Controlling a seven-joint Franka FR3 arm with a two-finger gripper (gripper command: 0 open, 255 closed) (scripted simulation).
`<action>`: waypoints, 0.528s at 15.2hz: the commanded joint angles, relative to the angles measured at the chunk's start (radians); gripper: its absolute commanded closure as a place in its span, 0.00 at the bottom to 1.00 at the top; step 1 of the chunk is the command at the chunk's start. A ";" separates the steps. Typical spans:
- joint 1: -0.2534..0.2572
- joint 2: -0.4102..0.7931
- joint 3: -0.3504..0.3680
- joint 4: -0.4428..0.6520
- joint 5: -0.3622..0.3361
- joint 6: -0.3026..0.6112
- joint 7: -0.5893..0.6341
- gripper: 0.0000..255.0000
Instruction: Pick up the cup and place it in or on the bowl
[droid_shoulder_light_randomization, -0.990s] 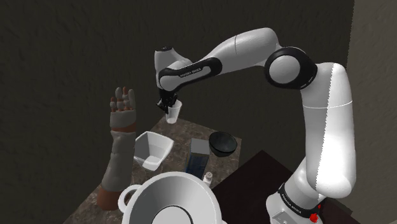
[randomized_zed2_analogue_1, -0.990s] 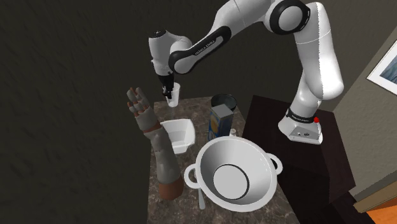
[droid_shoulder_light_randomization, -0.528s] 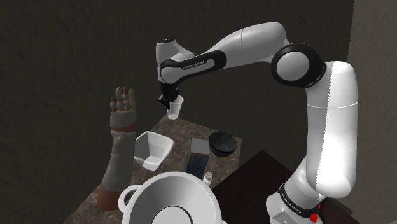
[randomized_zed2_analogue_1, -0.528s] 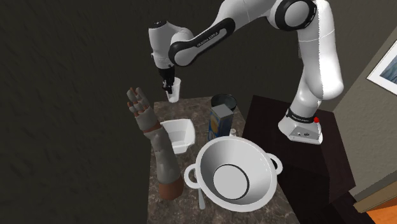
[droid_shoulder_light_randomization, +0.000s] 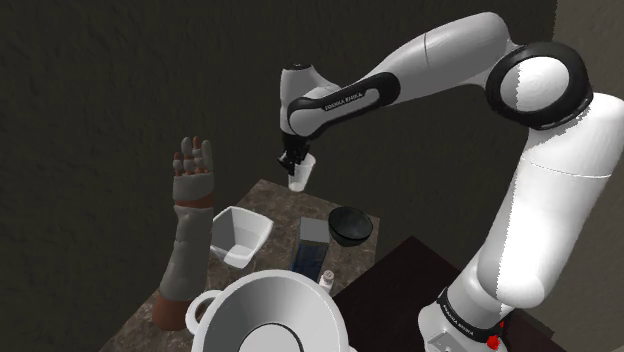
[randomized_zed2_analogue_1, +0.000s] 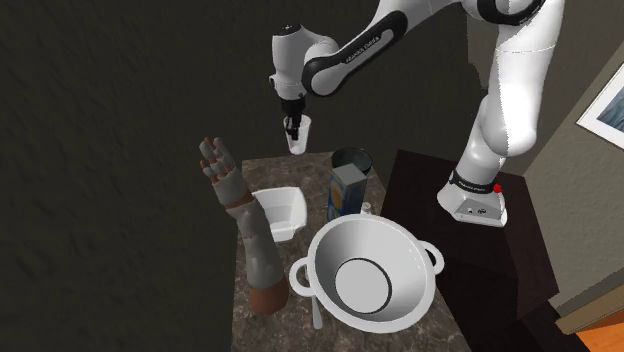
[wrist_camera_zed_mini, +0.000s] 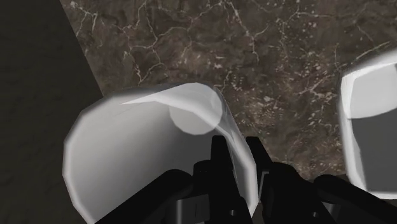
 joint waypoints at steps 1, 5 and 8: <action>-0.019 -0.080 -0.003 -0.102 0.016 0.028 -0.023 1.00; -0.049 -0.223 -0.020 -0.270 0.048 0.066 -0.083 1.00; -0.067 -0.330 -0.041 -0.385 0.070 0.083 -0.135 1.00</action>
